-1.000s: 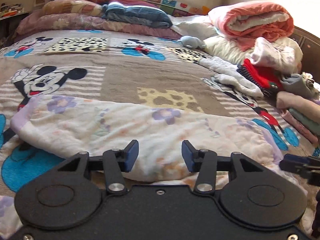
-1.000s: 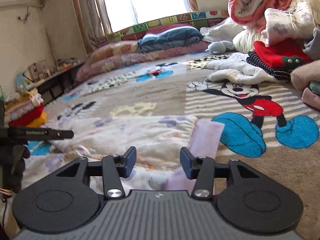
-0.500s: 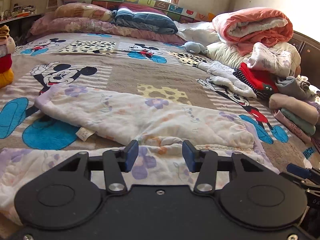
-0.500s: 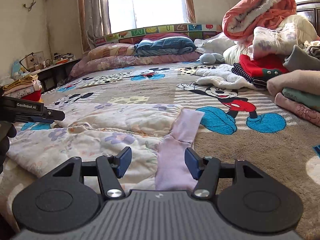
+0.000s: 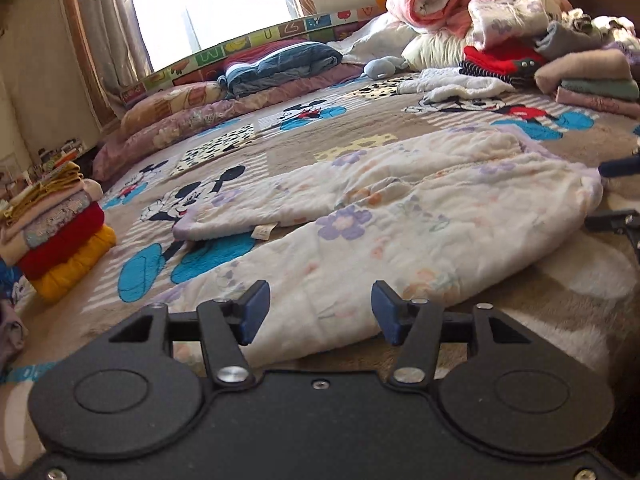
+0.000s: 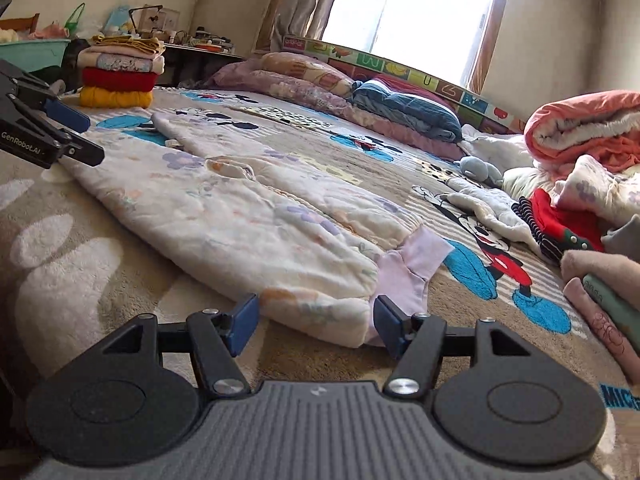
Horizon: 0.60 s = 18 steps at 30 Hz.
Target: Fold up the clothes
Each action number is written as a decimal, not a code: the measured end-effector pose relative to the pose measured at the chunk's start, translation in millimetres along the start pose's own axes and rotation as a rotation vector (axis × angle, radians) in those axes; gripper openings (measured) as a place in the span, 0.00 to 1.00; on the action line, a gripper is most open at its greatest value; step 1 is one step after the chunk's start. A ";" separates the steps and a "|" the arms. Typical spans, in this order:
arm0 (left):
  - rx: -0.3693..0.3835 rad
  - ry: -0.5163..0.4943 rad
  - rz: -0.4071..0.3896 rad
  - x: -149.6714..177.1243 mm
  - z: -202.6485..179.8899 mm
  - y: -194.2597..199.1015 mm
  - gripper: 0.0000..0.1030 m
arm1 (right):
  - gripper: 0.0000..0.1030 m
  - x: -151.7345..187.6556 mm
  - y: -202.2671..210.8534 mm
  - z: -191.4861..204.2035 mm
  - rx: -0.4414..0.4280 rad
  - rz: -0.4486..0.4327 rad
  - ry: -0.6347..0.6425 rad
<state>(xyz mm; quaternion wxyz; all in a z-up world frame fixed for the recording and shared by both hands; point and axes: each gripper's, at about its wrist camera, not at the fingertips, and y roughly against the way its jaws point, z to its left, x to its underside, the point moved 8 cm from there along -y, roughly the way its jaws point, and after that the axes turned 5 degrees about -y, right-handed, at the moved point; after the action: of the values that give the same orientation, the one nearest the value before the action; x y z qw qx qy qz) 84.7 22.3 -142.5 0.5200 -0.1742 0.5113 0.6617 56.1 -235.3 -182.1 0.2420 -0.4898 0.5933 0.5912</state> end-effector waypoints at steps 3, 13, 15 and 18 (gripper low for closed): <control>-0.102 -0.192 0.000 14.9 6.7 5.8 0.57 | 0.62 -0.7 1.8 2.0 0.012 -0.010 0.033; -0.240 -0.362 0.135 60.8 48.1 -5.4 0.57 | 0.62 7.9 -1.1 -2.6 0.067 0.016 0.103; -0.267 -0.417 0.168 71.0 50.3 -9.4 0.57 | 0.63 10.1 -1.1 -5.4 0.084 0.025 0.112; -0.291 -0.451 0.192 81.9 58.1 -17.5 0.57 | 0.63 14.9 -4.1 -10.8 0.119 0.047 0.131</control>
<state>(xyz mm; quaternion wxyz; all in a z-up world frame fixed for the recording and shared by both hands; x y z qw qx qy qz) 84.7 112.7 -189.4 0.5250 -0.0465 0.2964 0.7965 56.9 -249.1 -195.0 0.2176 -0.4982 0.6530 0.5273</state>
